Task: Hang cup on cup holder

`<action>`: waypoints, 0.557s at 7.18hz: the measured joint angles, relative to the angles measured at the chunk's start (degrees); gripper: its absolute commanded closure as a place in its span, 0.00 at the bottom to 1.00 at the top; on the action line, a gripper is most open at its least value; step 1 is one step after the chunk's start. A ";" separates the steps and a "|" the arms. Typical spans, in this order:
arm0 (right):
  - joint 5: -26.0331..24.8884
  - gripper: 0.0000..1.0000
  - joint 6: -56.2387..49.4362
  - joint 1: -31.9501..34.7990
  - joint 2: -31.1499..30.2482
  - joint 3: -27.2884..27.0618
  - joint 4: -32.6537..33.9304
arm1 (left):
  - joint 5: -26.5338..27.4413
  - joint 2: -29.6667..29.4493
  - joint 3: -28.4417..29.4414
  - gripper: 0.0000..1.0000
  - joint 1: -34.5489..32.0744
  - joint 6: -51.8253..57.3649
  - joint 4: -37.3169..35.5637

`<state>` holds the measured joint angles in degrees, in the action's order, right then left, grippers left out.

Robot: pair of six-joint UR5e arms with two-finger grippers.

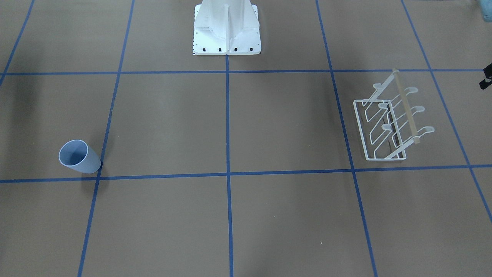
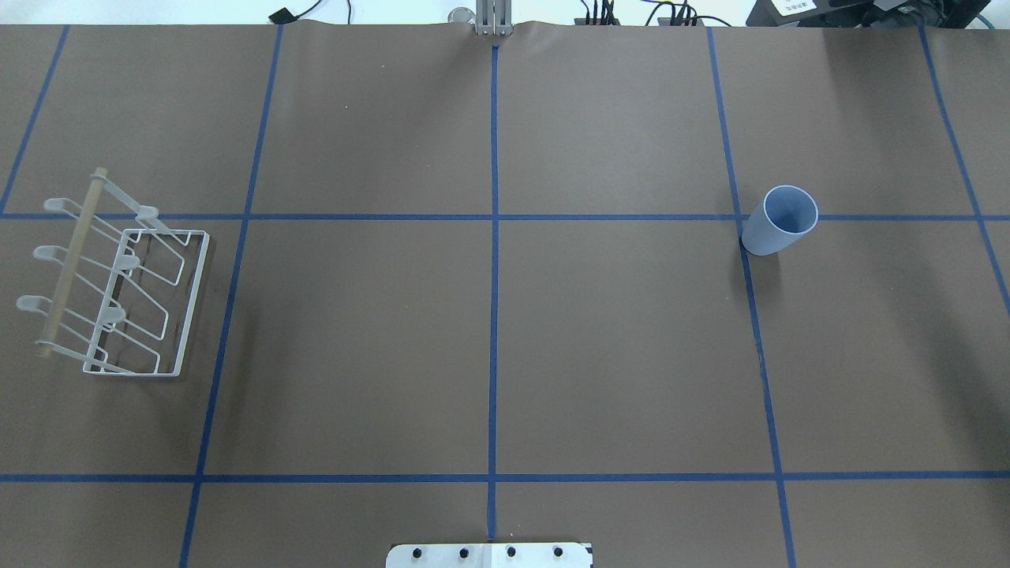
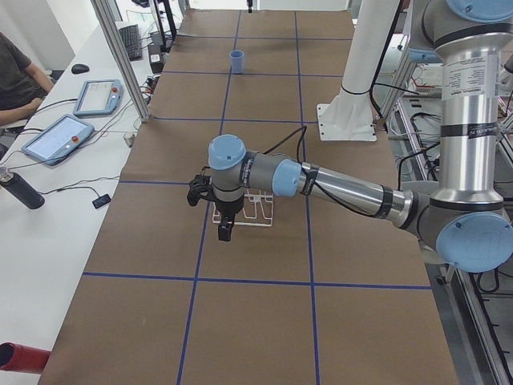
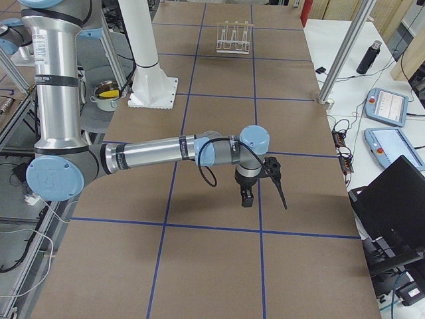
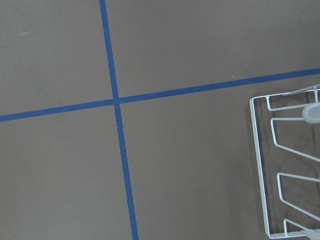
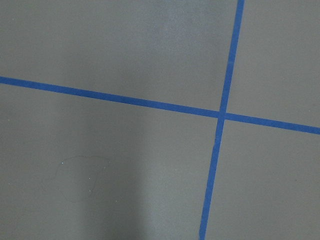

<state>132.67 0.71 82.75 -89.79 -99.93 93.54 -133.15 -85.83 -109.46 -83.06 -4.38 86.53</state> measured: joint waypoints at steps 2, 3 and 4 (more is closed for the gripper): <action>-0.38 0.00 0.22 -0.34 0.08 0.11 -0.13 | -0.04 0.30 0.20 0.01 0.06 -0.01 0.50; -0.38 0.00 0.28 -0.40 0.05 0.27 -0.26 | -0.02 0.38 0.17 0.01 0.08 -0.02 1.09; -0.30 0.00 0.37 -0.43 0.01 0.49 -0.39 | -0.01 0.46 0.11 0.01 0.09 -0.01 1.48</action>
<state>132.37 1.08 82.31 -89.78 -99.44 93.14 -133.16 -85.37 -109.36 -82.98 -4.39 88.01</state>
